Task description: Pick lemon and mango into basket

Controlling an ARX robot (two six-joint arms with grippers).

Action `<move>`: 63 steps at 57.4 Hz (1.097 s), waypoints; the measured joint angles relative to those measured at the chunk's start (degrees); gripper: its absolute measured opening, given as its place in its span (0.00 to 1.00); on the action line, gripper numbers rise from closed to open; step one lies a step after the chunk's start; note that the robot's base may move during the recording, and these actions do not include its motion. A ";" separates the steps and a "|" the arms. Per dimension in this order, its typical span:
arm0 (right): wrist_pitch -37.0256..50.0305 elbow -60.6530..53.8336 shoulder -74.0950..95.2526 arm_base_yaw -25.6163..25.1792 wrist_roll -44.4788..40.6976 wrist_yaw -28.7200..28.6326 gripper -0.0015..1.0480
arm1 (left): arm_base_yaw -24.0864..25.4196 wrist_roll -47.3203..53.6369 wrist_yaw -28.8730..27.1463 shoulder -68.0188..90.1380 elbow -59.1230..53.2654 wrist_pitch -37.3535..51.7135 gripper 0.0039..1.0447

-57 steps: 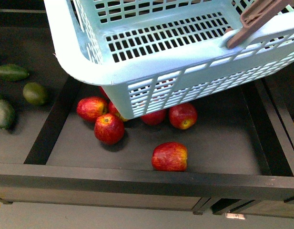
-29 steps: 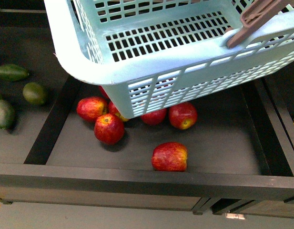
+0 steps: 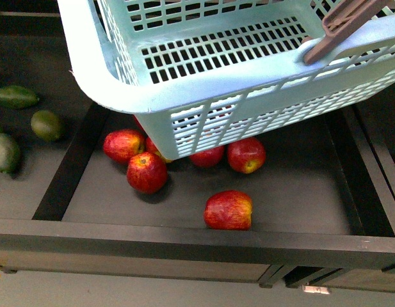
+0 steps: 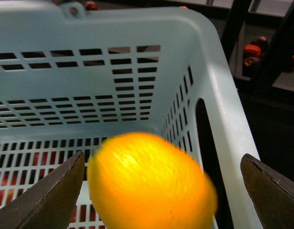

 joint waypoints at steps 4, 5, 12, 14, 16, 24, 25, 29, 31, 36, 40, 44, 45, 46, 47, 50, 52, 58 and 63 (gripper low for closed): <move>0.81 -0.04 0.24 -0.55 0.59 0.92 0.92 | 0.00 0.02 -0.09 -0.02 0.00 0.00 0.05; 1.27 -0.09 0.20 -0.81 1.07 1.09 0.92 | 0.00 0.02 -0.13 -0.02 0.00 0.00 0.05; 4.04 -2.58 -4.87 -4.28 4.20 2.54 0.92 | 0.00 -0.11 0.04 0.09 0.00 -0.02 0.05; 5.38 -3.17 -5.86 -4.59 4.83 4.46 0.90 | 0.02 -0.11 -0.02 0.09 0.00 -0.02 0.05; 8.46 -4.55 -6.95 -4.63 5.18 7.91 0.85 | 0.07 -0.09 -0.20 0.09 0.00 -0.02 0.05; 15.96 -13.16 -11.43 -4.57 6.03 11.02 0.65 | 0.07 0.22 -0.39 0.11 0.00 -0.02 0.05; 16.59 -14.75 -12.07 -4.52 6.08 11.06 0.62 | 0.07 0.17 -0.33 0.11 0.00 -0.02 0.05; 18.12 -19.19 -13.81 -4.50 6.12 11.10 0.52 | 0.07 -0.09 -0.04 0.11 0.00 -0.02 0.05; 18.82 -21.20 -14.64 -4.50 6.12 11.10 0.47 | 0.07 -0.15 0.07 0.11 0.00 -0.02 0.05; 20.41 -25.88 -17.33 -4.46 6.19 11.10 0.33 | 0.04 -0.02 0.04 0.11 0.00 -0.02 0.05; 21.49 -29.20 -19.85 -4.44 6.27 11.10 0.22 | 0.07 0.00 0.02 0.11 0.00 -0.02 0.05; 22.12 -31.74 -21.79 -4.44 6.29 11.28 0.12 | 0.04 0.00 0.00 0.11 0.00 -0.02 0.05; 22.18 -32.11 -22.10 -4.44 6.29 11.30 0.10 | 0.04 0.00 0.00 0.11 0.00 -0.02 0.05; 22.32 -32.87 -22.69 -4.44 6.29 11.28 0.07 | 0.04 0.00 0.00 0.11 0.00 -0.02 0.05; 22.45 -33.64 -23.26 -4.44 6.29 11.30 0.03 | 0.04 0.00 0.00 0.11 0.00 -0.02 0.05; 22.64 -35.10 -24.41 -4.44 6.45 11.28 0.02 | 0.04 0.00 0.02 0.11 0.00 0.00 0.05; 22.73 -36.52 -25.64 -4.42 6.45 11.28 0.02 | 0.07 0.00 0.00 0.11 0.00 -0.02 0.05; 22.73 -39.39 -28.44 -4.42 6.47 11.28 0.02 | 0.07 0.00 -0.15 0.11 0.00 -0.02 0.05; 22.47 -41.55 -31.01 -4.42 6.49 11.28 0.02 | 0.07 0.02 -0.11 0.11 0.00 -0.02 0.05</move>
